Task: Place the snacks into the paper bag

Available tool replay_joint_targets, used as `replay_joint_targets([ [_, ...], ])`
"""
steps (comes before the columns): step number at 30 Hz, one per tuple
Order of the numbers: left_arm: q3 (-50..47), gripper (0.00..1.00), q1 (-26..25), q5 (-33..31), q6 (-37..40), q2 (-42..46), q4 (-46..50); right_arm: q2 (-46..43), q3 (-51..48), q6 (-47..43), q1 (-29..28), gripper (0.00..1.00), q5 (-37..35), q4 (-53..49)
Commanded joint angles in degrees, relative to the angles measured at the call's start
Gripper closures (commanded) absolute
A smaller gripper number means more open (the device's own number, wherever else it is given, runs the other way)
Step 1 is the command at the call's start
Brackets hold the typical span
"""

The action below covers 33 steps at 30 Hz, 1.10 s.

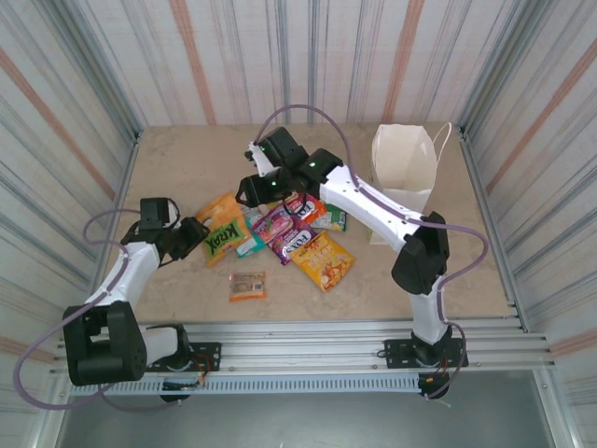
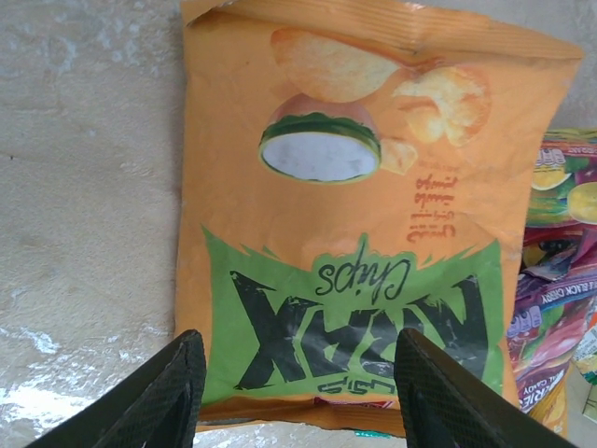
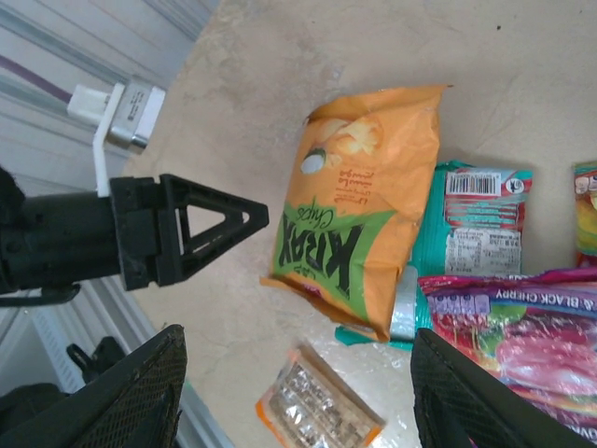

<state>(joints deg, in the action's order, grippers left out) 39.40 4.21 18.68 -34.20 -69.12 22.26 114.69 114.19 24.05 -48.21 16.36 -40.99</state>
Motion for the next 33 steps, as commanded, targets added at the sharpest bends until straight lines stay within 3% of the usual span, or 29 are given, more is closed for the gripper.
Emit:
replay_joint_targets([
  [1,-0.4,0.43,0.7,0.7,-1.3,-1.2,-1.2,4.3,3.2,2.4,-0.2,0.35,0.5,0.7],
  [8,-0.2,0.44,1.0,-0.5,-1.4,-4.4,-2.2,14.3,11.1,3.6,0.2,0.35,2.1,-1.8],
  [14,-0.5,0.46,0.9,-0.6,-2.0,-8.8,-5.6,22.0,18.9,4.5,0.1,0.32,-0.9,-6.1],
  [19,0.4,0.47,0.8,-0.4,-1.6,-12.3,-6.4,25.6,20.6,4.9,0.3,0.3,-0.1,-5.9],
  [33,0.3,0.49,-0.8,-0.7,-1.6,-14.7,-8.4,32.0,21.4,9.1,0.9,0.31,14.8,2.0],
])
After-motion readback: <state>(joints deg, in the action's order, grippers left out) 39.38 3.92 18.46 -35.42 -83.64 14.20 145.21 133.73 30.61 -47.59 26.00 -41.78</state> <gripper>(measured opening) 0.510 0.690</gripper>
